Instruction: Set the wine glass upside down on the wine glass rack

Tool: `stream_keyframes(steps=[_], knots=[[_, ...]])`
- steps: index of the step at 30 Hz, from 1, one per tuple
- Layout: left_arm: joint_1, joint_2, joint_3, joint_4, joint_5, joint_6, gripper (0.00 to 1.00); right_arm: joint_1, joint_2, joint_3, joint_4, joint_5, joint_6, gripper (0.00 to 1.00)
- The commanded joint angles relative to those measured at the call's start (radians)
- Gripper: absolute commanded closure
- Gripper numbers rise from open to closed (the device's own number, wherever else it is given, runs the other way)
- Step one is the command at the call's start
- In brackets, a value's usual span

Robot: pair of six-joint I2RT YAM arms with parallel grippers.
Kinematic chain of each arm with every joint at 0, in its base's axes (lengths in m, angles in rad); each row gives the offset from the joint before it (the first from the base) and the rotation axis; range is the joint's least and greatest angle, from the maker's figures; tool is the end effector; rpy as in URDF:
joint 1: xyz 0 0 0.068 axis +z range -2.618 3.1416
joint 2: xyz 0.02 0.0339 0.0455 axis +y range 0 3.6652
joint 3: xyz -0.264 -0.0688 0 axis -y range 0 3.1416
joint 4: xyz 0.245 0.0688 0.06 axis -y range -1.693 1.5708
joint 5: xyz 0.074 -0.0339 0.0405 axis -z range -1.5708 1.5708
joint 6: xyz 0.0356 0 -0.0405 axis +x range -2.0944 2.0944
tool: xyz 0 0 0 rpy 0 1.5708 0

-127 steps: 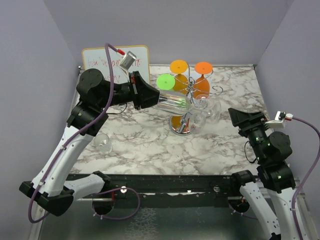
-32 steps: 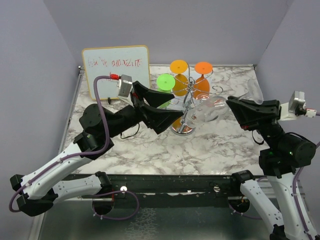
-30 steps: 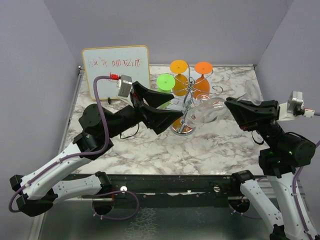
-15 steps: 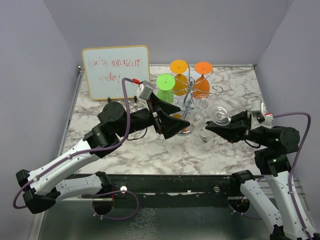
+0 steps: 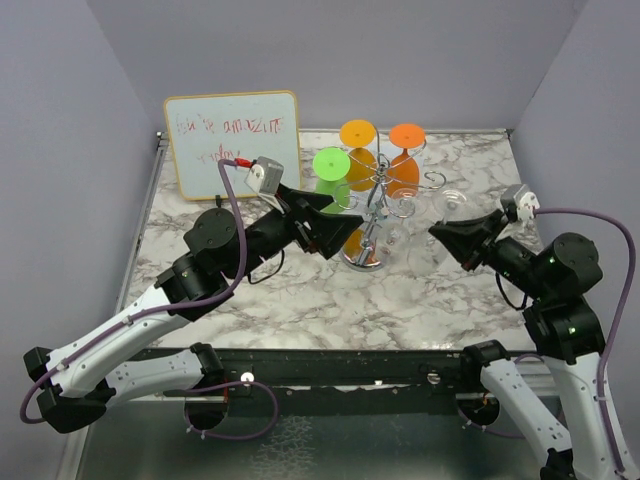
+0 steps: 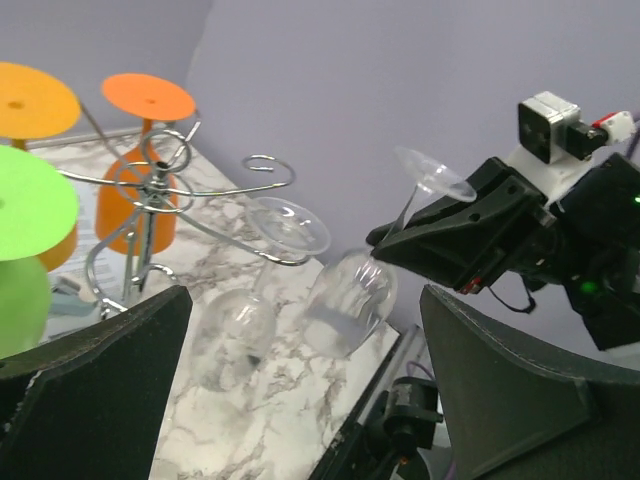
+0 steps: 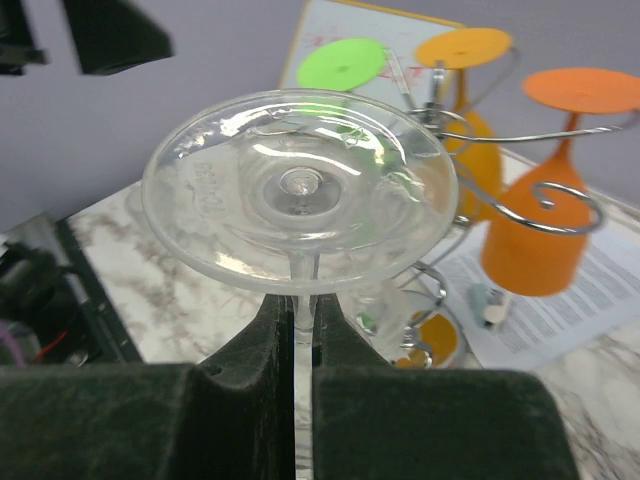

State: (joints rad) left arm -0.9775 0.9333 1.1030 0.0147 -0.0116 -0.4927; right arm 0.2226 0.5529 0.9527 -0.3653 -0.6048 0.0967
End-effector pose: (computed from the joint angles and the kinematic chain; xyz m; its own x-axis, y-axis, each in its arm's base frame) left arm 0.1133 -0.1672 0.4463 -0.2988 -0.4028 -0.8651 0.7733 0.4290 -0.4669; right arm 0.0939 0.0420 0.4063 -0.0376 0.0729 -0.9966 -0.7357 0.6730 0.0770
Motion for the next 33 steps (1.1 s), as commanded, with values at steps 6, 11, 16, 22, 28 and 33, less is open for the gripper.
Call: stream_keyframes(steps=[6,11,16,22,28,33], knots=[[-0.005,-0.02,-0.007,-0.129,-0.208,0.032,0.03,-0.001,0.129,0.019,-0.003,0.594,0.096,0.99],[-0.004,-0.023,-0.012,-0.138,-0.222,0.049,0.03,0.0,0.193,-0.01,0.111,0.675,0.099,0.99],[-0.006,-0.009,-0.003,-0.143,-0.225,0.066,0.02,-0.001,0.284,-0.03,0.209,0.659,0.072,0.99],[-0.005,0.018,0.001,-0.147,-0.218,0.073,0.02,-0.001,0.325,-0.068,0.337,0.518,0.009,0.99],[-0.004,0.047,0.017,-0.161,-0.225,0.08,0.02,-0.001,0.354,-0.081,0.395,0.361,-0.039,0.99],[-0.005,0.069,0.029,-0.176,-0.261,0.069,0.02,0.0,0.378,-0.071,0.417,0.269,-0.051,0.99]])
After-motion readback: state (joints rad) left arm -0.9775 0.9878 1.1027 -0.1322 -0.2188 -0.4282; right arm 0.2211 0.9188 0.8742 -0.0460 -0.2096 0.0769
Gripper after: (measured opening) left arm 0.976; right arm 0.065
